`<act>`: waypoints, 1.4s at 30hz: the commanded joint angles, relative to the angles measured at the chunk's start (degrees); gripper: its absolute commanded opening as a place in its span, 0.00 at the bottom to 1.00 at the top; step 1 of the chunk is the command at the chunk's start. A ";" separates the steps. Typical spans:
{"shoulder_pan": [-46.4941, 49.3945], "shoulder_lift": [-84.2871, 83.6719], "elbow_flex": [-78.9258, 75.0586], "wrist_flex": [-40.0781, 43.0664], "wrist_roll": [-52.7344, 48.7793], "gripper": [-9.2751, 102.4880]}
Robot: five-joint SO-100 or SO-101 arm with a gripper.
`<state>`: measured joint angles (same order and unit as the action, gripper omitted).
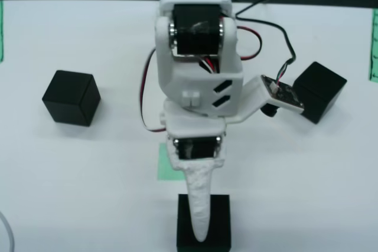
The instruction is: Stack 3 Blocks on the chosen place.
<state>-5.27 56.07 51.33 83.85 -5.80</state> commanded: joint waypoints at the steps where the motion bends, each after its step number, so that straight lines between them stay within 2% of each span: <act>1: 0.00 -1.41 -4.13 0.44 0.53 0.50; 12: 0.79 -6.06 -8.61 -0.44 0.88 0.50; 42: -0.79 -8.88 -9.93 0.53 1.23 0.38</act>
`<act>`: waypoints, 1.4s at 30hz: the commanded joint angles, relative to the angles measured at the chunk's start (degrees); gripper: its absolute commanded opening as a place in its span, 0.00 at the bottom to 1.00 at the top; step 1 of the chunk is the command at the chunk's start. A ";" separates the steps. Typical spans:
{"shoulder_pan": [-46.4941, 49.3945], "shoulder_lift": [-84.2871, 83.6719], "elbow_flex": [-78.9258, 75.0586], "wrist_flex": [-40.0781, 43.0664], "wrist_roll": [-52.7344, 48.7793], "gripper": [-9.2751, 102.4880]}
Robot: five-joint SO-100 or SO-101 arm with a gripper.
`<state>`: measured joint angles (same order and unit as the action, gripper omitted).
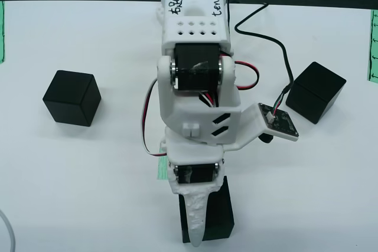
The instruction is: Stack 3 Blocks on the chosen place.
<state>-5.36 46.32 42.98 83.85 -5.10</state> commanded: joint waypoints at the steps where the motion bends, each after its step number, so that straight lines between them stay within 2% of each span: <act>1: -0.70 0.97 -1.49 0.79 0.53 0.37; 11: -0.97 6.59 5.62 0.53 0.26 0.31; 20: -0.70 12.57 14.41 -0.44 -0.26 0.31; 31: 2.29 28.04 29.71 -0.35 -3.16 0.31; 42: 5.80 33.66 36.91 0.26 -5.54 0.31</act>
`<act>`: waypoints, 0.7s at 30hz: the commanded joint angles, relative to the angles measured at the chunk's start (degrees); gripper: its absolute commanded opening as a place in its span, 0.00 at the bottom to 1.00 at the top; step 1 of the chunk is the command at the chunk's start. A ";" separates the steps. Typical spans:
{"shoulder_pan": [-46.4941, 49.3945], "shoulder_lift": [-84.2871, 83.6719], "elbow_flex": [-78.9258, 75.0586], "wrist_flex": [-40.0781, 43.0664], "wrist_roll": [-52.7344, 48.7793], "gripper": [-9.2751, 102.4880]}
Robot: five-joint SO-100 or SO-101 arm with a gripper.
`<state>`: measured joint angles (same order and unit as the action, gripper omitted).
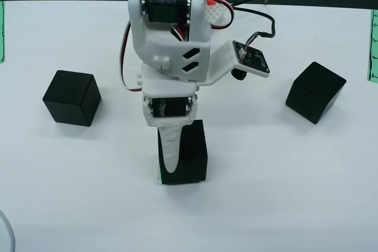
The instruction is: Stack 3 Blocks on the chosen place.
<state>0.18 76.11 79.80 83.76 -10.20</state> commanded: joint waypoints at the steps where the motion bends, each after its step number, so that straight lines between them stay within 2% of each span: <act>1: 0.35 4.04 0.53 0.35 -0.44 0.31; 21: 2.02 2.37 2.55 -1.41 -0.35 0.33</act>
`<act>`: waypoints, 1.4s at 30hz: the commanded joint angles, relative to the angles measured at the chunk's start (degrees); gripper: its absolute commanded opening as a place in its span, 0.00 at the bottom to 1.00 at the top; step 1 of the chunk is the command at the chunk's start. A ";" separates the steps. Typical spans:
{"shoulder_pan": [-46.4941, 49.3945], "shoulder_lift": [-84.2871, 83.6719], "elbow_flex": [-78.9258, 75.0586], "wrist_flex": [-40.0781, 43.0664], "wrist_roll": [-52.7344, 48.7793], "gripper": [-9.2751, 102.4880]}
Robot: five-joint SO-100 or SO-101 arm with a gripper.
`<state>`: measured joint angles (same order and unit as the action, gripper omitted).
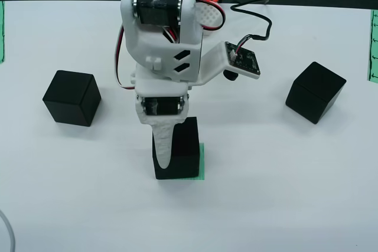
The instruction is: Stack 3 Blocks on the chosen place.
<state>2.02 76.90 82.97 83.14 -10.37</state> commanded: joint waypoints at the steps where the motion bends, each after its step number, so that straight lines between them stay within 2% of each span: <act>1: 0.18 1.49 -0.62 -0.79 -0.18 0.35; 6: 0.53 1.05 -0.62 -0.79 -0.18 0.45; 11: -0.26 2.11 -0.18 -0.35 -1.23 0.45; 14: -3.78 8.53 3.25 0.79 -4.57 0.45; 17: -11.25 20.57 11.25 -1.32 -11.69 0.45; 21: -25.66 30.76 16.52 -0.79 -14.06 0.45; 27: -49.04 33.40 19.42 -0.26 -12.92 0.45; 30: -56.07 30.85 18.37 -1.14 -7.21 0.46; 37: -55.46 17.49 11.34 -1.23 5.71 0.47; 42: -52.65 12.22 5.80 1.67 8.09 0.49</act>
<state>-51.06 90.09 92.64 82.71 -3.34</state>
